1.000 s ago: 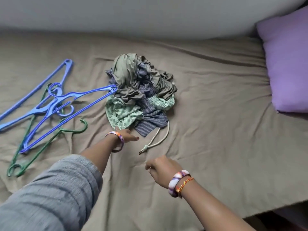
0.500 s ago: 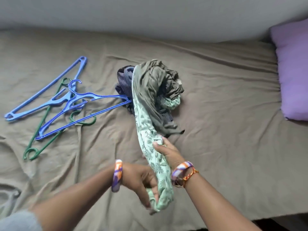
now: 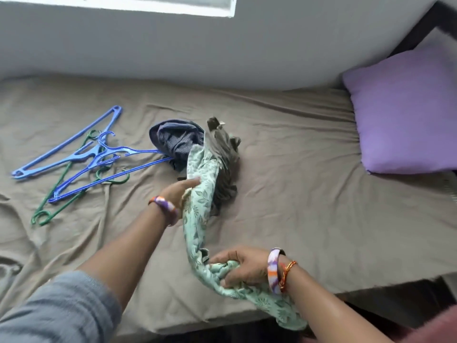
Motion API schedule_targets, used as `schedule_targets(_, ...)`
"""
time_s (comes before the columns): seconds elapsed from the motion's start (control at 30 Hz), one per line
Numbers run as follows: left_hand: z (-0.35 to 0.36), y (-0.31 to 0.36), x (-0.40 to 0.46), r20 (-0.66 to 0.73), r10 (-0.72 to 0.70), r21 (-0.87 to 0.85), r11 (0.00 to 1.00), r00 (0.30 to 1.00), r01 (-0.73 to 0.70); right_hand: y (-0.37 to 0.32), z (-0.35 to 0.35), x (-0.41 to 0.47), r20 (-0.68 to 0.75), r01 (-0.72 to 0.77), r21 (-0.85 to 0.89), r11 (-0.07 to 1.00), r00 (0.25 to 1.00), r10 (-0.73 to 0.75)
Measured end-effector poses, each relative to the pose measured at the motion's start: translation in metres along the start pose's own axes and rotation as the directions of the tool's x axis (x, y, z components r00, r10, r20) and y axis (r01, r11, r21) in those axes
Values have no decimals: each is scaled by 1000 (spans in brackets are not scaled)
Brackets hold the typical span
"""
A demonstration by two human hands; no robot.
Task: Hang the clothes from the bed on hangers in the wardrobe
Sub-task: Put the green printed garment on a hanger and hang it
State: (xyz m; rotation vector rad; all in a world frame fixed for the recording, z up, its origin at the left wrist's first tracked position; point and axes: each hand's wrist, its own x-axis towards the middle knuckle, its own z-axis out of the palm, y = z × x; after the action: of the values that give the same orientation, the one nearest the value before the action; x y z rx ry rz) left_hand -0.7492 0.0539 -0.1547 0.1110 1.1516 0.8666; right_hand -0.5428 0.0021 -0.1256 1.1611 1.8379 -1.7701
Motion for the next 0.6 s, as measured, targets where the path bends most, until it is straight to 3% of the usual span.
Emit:
schedule_targets(0.1, 28, 3, -26, 71, 78, 61, 995, 994, -82, 14, 0, -13, -167, 13, 2, 1000, 986, -13)
schedule_targets(0.2, 32, -10, -65, 316, 189, 34, 977, 930, -210, 27, -3, -21, -360, 53, 120, 991, 933, -6)
schedule_targets(0.27, 29, -33, -86, 451, 203, 97, 957, 869, -274, 31, -7, -23, -405, 82, 262, 961, 914, 32)
schedule_targets(0.33, 25, -65, -95, 531, 133, 204, 939, 837, -278, 32, -11, -21, -406, 179, 550, 815, 911, 74)
schedule_targets(0.4, 23, -104, -95, 602, 12, 346, 898, 798, -274, 28, -11, -19, -292, 240, 853, 464, 956, 42)
schedule_targets(0.43, 26, -123, -97, 607, -47, 401, 880, 793, -254, 26, -9, -19, -253, 228, 904, 361, 967, 24)
schedule_targets(0.47, 26, -143, -94, 582, -87, 429, 878, 808, -214, 24, -6, -19, -233, 217, 914, 344, 973, 5)
schedule_targets(0.53, 23, -173, -86, 510, -123, 392, 914, 851, -103, 21, 2, -15, -300, 262, 867, 423, 954, 23)
schedule_targets(0.6, 18, -189, -78, 315, -111, 254, 967, 942, 29, 18, 9, -15, -373, 325, 840, 435, 928, 27)
